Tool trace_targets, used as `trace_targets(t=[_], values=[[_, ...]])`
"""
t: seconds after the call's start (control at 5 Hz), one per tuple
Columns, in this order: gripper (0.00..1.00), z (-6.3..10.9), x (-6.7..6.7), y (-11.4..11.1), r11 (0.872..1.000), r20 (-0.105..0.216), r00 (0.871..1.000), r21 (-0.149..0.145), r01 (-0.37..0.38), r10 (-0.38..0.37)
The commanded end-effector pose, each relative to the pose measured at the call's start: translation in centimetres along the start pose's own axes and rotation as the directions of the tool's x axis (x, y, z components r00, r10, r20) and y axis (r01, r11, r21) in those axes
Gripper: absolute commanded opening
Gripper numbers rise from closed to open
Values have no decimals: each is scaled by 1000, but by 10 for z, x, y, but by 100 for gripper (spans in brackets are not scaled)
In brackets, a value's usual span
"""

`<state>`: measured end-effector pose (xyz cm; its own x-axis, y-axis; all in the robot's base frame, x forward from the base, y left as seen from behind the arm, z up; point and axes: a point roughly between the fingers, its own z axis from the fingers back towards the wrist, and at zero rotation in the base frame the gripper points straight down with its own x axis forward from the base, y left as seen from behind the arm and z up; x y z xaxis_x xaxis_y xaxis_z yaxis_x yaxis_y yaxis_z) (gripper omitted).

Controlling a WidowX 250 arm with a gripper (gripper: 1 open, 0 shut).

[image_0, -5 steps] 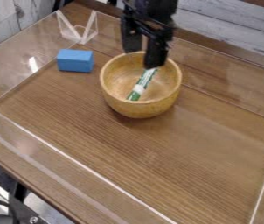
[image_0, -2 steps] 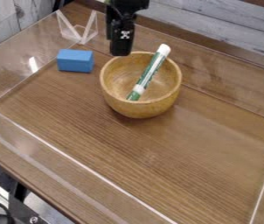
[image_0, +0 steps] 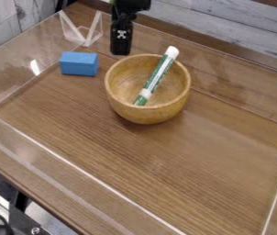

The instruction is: Put the blue block in the brown bowl

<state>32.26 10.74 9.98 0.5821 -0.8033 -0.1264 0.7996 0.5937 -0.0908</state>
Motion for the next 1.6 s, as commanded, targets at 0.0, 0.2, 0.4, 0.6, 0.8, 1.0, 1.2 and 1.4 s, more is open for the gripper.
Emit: trace_targets(t=[0.0, 0.2, 0.4, 0.6, 0.8, 1.0, 1.2, 1.4], values=[[100, 17, -7, 19, 996, 19, 998, 79, 51, -53], [100, 11, -11, 28, 994, 21, 997, 83, 77, -79], [100, 4, -15, 36, 993, 29, 996, 86, 85, -88], [100, -2, -18, 42, 993, 36, 995, 88, 85, -88], [100, -10, -22, 49, 992, 42, 995, 92, 87, -91], [100, -18, -25, 53, 992, 45, 995, 96, 86, -91], [100, -25, -29, 55, 992, 49, 995, 100, 78, -83], [100, -30, -32, 55, 993, 54, 996, 101, 68, -74]])
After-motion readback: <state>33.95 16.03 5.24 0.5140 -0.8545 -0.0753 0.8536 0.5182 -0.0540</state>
